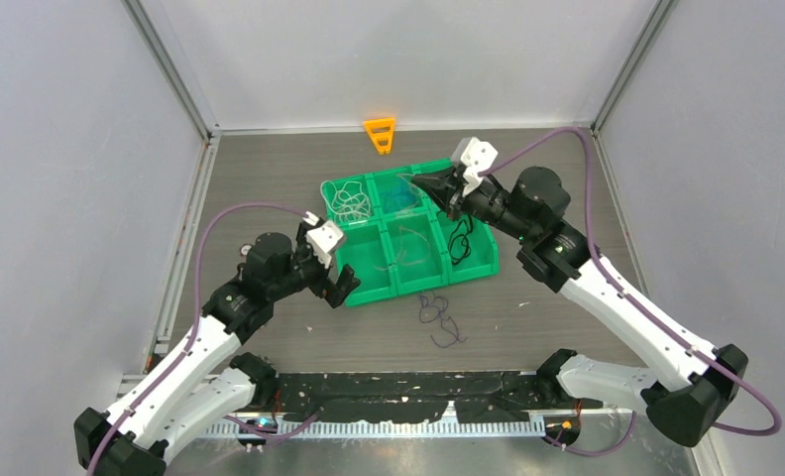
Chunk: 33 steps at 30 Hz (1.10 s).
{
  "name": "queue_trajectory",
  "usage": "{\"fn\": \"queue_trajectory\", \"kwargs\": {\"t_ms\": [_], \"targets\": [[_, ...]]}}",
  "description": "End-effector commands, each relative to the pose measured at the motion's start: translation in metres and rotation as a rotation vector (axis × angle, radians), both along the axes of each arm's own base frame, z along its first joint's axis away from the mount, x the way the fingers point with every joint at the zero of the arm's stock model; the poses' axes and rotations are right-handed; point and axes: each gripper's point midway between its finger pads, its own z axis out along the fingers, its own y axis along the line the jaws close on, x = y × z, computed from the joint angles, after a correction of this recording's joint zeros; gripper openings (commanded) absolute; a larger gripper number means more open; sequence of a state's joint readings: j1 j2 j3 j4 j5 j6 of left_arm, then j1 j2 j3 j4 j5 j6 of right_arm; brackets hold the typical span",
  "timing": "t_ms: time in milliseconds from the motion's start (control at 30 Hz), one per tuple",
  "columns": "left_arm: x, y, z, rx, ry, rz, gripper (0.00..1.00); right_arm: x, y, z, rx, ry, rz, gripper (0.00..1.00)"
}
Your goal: Untangle the cables
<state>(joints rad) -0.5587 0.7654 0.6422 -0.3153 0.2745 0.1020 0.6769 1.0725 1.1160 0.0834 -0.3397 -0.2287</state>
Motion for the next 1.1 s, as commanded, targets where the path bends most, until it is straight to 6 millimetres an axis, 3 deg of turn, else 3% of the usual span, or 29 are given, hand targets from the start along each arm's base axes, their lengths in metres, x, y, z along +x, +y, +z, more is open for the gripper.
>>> {"fn": "queue_trajectory", "kwargs": {"t_ms": [0, 100, 233, 500, 767, 1067], "targets": [[0.005, 0.004, 0.009, -0.03, -0.004, 0.045, 1.0, 0.023, 0.0, -0.014, -0.001, -0.045, -0.013, 0.05], [0.007, 0.006, 0.009, -0.032, -0.002, 0.056, 1.0, 0.04, 0.0, -0.033, -0.032, -0.023, -0.017, 0.05], [0.008, 0.006, 0.008, -0.035, 0.003, 0.061, 1.0, 0.058, -0.006, -0.04, -0.046, -0.03, -0.037, 0.05], [0.01, 0.007, 0.007, -0.04, 0.004, 0.064, 1.0, 0.079, -0.027, -0.024, -0.055, -0.089, -0.074, 0.05], [0.013, 0.006, 0.009, -0.047, -0.004, 0.058, 1.0, 0.082, -0.031, -0.032, -0.083, -0.077, -0.041, 0.05], [0.013, 0.008, 0.007, -0.045, 0.004, 0.067, 0.99, 0.053, -0.007, -0.073, -0.091, 0.069, 0.086, 0.05]]}}
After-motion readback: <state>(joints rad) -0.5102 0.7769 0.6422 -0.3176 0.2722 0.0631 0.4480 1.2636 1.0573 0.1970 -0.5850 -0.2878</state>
